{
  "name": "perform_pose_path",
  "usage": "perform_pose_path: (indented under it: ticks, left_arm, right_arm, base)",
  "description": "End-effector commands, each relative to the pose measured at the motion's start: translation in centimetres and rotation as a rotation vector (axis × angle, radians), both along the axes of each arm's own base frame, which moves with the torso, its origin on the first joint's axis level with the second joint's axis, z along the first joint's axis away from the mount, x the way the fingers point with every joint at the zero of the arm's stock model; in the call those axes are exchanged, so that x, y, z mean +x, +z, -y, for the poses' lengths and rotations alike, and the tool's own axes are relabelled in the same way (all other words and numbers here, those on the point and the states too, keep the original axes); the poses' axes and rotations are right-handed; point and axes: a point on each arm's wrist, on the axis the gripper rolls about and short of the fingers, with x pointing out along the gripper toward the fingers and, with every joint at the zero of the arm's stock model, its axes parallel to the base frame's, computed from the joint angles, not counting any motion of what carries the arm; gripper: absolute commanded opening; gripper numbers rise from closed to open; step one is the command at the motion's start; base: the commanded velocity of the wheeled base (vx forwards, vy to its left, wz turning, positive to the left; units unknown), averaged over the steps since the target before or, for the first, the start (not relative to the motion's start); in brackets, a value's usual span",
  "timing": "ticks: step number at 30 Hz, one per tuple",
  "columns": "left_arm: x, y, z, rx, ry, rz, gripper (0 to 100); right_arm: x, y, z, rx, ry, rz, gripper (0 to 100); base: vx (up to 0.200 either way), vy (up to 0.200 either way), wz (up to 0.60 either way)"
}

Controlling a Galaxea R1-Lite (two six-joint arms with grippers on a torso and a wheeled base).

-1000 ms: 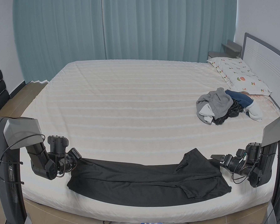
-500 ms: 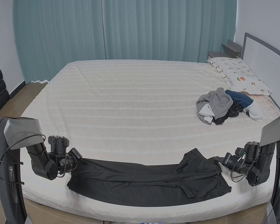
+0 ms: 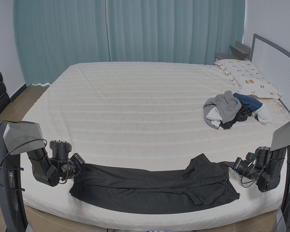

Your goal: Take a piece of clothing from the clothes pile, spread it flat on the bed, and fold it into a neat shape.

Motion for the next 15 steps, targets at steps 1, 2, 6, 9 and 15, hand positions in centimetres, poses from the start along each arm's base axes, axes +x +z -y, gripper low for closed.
perform_pose_path:
  ticks: [1, 2, 6, 9, 15]
  left_arm:
    - [-0.1, 0.1, 0.1, -0.002, -0.003, 0.001, 100]
    - [-0.1, 0.1, 0.0, -0.003, -0.003, 0.001, 100]
    - [0.0, 0.4, -0.2, -0.011, 0.003, 0.012, 100]
    - [0.5, 0.8, -0.6, -0.046, 0.04, 0.032, 100]
    - [1.2, 2.0, -0.9, -0.176, 0.08, 0.082, 100]
  right_arm:
    - [0.0, 0.1, 0.0, -0.001, -0.001, 0.007, 100]
    - [0.0, 0.3, 0.1, -0.002, -0.004, 0.012, 100]
    - [-0.3, 2.6, 0.6, -0.008, -0.023, 0.07, 100]
    - [-1.1, 5.1, 0.9, -0.007, -0.025, 0.127, 100]
    - [-0.8, 5.3, -3.1, 0.001, 0.112, 0.128, 100]
  base:
    - [0.0, 0.0, 0.0]
    - [0.0, 0.0, 0.0]
    - [0.0, 0.0, 0.0]
    - [0.0, 0.0, 0.0]
    - [0.0, 0.0, 0.0]
